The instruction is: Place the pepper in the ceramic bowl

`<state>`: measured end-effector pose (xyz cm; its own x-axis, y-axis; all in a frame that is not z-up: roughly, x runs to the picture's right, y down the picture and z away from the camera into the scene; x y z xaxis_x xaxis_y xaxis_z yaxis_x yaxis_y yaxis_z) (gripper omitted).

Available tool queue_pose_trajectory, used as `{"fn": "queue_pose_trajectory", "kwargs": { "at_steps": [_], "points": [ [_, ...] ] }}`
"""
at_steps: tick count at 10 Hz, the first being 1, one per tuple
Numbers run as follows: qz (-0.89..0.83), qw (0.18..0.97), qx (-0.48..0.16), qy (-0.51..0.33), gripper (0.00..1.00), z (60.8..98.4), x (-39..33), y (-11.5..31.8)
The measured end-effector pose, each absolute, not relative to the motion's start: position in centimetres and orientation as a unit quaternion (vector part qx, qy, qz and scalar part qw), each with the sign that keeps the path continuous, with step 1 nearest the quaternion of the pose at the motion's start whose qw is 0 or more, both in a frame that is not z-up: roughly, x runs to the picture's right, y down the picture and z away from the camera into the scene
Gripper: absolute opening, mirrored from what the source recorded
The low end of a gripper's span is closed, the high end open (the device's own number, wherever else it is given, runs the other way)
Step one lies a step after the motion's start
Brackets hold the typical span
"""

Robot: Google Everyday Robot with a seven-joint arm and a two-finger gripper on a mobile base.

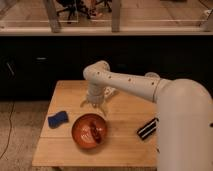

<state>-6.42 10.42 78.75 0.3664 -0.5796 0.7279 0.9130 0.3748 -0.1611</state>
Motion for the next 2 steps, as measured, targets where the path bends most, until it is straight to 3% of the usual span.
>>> {"fn": "queue_pose_trajectory", "kwargs": {
  "at_steps": [2],
  "points": [
    [-0.468, 0.786, -0.262, -0.309, 0.8, 78.3, -6.45, 9.66]
  ]
}}
